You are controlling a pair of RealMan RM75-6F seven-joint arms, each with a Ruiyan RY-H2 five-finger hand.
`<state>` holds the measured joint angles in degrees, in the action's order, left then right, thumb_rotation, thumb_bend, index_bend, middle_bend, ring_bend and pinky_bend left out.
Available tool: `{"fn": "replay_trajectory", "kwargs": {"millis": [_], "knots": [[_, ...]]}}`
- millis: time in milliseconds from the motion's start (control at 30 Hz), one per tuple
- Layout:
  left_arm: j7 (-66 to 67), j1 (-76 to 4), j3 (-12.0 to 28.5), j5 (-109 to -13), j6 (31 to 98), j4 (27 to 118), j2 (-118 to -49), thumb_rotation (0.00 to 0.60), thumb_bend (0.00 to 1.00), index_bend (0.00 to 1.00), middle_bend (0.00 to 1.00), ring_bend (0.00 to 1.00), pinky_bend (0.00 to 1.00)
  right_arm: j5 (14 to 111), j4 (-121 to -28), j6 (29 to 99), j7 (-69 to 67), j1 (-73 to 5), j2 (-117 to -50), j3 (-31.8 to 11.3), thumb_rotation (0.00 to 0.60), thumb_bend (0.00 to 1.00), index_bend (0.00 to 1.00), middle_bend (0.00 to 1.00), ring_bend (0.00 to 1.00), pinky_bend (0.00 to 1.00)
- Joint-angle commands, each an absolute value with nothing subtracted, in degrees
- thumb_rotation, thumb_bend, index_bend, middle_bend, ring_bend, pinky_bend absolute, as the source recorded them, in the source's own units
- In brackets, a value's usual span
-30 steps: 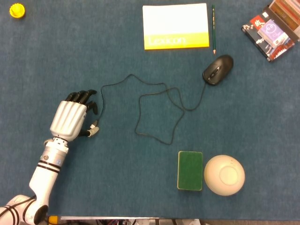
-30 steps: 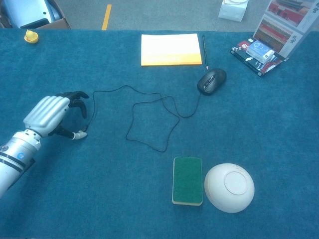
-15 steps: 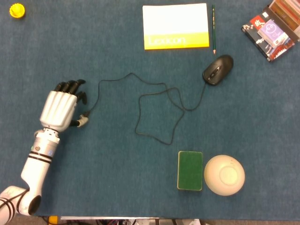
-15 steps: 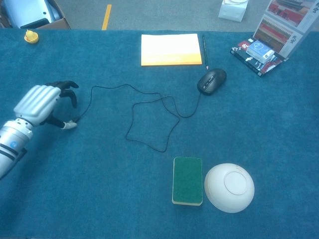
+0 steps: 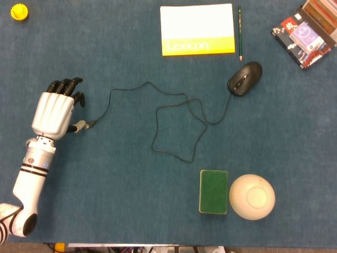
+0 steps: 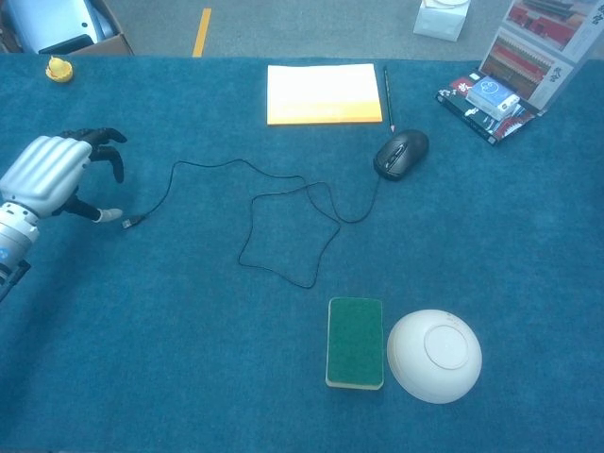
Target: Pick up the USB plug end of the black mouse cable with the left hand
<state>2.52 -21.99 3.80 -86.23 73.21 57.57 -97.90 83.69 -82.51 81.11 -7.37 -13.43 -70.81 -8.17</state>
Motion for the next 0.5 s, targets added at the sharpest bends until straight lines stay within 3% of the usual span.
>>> {"fn": "replay_trajectory", "kwargs": {"millis": [33,300,500], "knots": [[1.7,-21.5,3.6,-86.1,73.8,60.8,-96.8,0.600,0.06,0.52,0.21,0.21,0.24,83.6,-82.5,81.2,-7.5,-13.4,-70.8,-8.3,0.600,0.48,0.65,0.44,0.37,0.43],[2.1,-20.8,3.9,-83.5,72.2,72.2,-92.7,0.600,0.06,0.52,0.21,0.22,0.24,83.8,-82.9,81.7,-7.7,-13.3,-70.6,-8.4,0.600,0.48,0.65,0.44,0.37,0.43],[3.6,-20.9,3.7,-83.4,72.0,70.7,-94.1,0.600,0.06,0.52,0.21,0.22,0.24,83.4,-82.7,81.1,-7.6,-13.3,-70.6,-8.4,0.600,0.48,0.65,0.44,0.37,0.43]]}}
